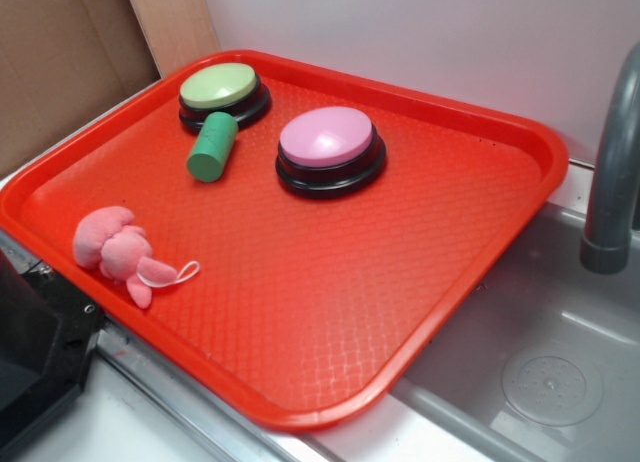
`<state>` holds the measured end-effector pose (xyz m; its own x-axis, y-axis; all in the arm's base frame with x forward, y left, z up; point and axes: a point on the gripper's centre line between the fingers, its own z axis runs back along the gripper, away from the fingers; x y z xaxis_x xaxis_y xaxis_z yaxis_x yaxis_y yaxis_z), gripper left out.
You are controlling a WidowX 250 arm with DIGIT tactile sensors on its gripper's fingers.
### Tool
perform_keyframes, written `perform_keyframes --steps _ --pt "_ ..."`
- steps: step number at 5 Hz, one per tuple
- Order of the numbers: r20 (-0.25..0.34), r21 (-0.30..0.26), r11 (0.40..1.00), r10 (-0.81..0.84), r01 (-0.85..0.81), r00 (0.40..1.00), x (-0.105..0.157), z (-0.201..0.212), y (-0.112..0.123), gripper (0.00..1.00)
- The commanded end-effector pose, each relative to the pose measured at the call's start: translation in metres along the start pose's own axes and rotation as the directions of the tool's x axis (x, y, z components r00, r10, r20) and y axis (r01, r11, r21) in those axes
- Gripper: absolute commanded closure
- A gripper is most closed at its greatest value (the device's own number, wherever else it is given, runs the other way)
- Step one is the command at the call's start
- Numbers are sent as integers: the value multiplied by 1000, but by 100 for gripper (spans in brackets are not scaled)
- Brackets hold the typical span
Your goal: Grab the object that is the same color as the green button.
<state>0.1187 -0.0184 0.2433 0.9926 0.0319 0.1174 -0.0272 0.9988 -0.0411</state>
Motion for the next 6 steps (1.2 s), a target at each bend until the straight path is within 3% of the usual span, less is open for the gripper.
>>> perform_keyframes --steps 1,4,5,6 --pt "0 0 1000 0 0 1000 0 0 0 0" --pt "-50 71 978 198 -195 979 57 -62 32 0" --pt "12 106 953 284 -284 959 75 -93 38 0" --pt "108 88 886 447 -456 888 87 -122 44 0"
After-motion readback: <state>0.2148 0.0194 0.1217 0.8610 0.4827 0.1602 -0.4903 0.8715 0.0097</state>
